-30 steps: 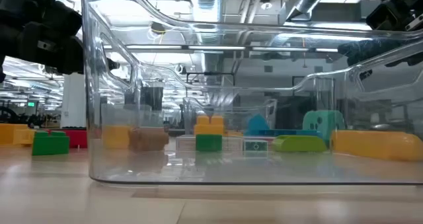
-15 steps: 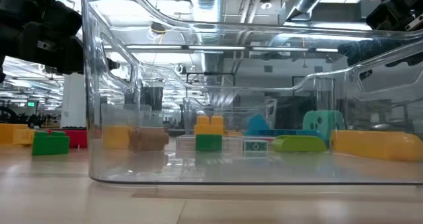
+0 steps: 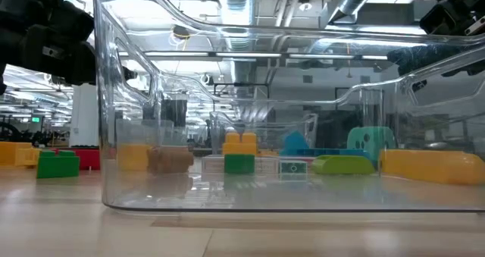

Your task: Pick & Place Toys

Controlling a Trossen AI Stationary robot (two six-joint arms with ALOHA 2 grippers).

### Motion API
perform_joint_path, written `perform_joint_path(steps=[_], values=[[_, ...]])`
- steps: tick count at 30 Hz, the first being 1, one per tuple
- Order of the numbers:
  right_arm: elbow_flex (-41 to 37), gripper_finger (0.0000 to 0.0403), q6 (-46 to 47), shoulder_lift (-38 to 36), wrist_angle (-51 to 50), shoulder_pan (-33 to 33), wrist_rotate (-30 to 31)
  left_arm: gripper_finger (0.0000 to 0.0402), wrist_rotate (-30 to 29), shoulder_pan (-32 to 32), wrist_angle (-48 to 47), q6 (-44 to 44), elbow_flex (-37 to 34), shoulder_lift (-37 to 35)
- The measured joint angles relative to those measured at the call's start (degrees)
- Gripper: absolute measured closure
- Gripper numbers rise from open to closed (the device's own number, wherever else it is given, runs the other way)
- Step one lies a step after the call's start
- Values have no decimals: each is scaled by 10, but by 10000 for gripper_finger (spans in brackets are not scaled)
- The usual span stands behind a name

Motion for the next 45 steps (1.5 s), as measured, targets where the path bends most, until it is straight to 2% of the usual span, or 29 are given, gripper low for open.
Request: perform_joint_path(steps=[40, 45], values=[[0, 403, -11, 0, 2, 0, 0, 399, -2, 0, 6, 16, 0, 0], [0, 403, -15, 0, 17, 0, 0, 399, -1, 0, 60, 14, 0, 0]])
